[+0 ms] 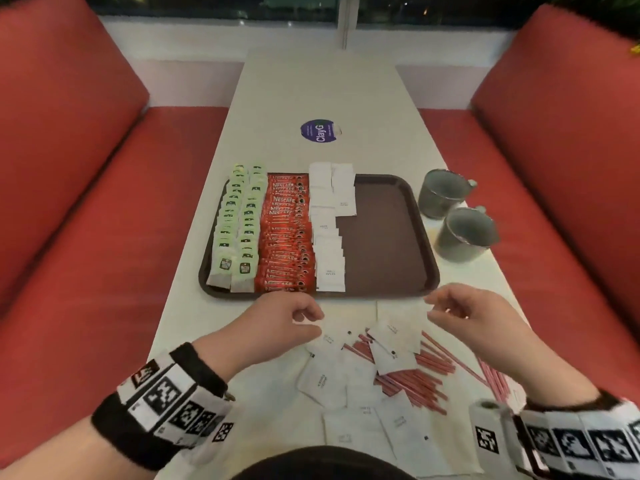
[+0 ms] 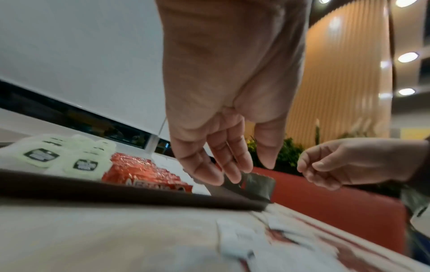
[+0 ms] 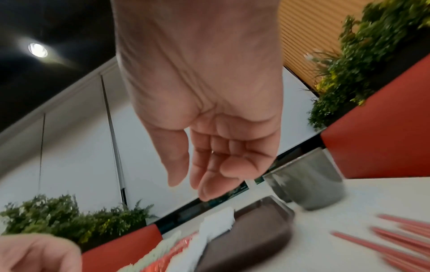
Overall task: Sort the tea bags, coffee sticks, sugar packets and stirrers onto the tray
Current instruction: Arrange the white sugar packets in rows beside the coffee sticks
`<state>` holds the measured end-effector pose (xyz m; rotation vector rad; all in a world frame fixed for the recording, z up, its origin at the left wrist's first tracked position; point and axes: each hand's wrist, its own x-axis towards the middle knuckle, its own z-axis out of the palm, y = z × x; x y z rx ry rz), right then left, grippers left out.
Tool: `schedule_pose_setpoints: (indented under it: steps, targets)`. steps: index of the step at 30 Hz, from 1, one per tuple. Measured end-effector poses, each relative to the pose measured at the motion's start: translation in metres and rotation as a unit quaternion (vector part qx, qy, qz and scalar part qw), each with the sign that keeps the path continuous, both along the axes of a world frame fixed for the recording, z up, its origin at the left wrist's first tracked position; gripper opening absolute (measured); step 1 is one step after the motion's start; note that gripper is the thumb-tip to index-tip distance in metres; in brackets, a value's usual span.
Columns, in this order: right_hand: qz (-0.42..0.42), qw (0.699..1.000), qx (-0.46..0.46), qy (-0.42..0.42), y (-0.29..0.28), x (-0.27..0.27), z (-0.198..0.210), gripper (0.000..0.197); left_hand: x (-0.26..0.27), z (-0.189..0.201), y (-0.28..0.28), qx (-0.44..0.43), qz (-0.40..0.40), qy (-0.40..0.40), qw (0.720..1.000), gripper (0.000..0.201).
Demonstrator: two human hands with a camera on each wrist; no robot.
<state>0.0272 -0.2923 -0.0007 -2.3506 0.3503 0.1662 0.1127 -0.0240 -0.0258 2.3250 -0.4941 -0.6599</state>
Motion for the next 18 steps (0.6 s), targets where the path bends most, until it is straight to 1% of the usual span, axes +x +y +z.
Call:
schedule_pose_setpoints:
  steps: [2, 4, 6, 7, 9, 10, 12, 14, 15, 18]
  targets:
    - [0.012, 0.999, -0.021, 0.032, -0.001, -0.025, -0.014, 0.017, -0.010, -0.012, -0.008, 0.065, -0.061, -0.026, 0.996, 0.023]
    - [0.044, 0.996, -0.047, 0.057, 0.001, -0.043, -0.026, 0.020, -0.019, -0.024, -0.016, 0.123, -0.140, -0.058, 0.981, 0.041]
    - [0.095, 0.990, -0.074, 0.071, 0.008, -0.056, -0.035, 0.022, -0.027, -0.032, -0.023, 0.163, -0.206, -0.085, 0.961, 0.055]
    - [0.130, 0.985, -0.091, 0.072, 0.013, -0.061, -0.040, 0.023, -0.030, -0.034, -0.026, 0.178, -0.225, -0.097, 0.953, 0.058]
    - [0.200, 0.969, -0.126, 0.070, 0.024, -0.067, -0.047, 0.029, -0.035, -0.036, -0.027, 0.200, -0.243, -0.119, 0.942, 0.061]
    - [0.221, 0.963, -0.139, 0.071, 0.028, -0.070, -0.049, 0.037, -0.038, -0.036, -0.027, 0.211, -0.247, -0.129, 0.937, 0.061]
    - [0.236, 0.955, -0.163, 0.076, 0.033, -0.072, -0.054, 0.059, -0.043, -0.037, -0.026, 0.226, -0.251, -0.148, 0.930, 0.063]
    - [0.251, 0.945, -0.196, 0.078, 0.036, -0.073, -0.059, 0.071, -0.045, -0.039, -0.024, 0.231, -0.249, -0.161, 0.927, 0.062]
    - [0.261, 0.938, -0.217, 0.075, 0.039, -0.073, -0.061, 0.073, -0.046, -0.040, -0.024, 0.232, -0.244, -0.165, 0.927, 0.060]
    - [0.273, 0.925, -0.254, 0.070, 0.044, -0.070, -0.062, 0.067, -0.044, -0.041, -0.021, 0.242, -0.216, -0.173, 0.930, 0.053]
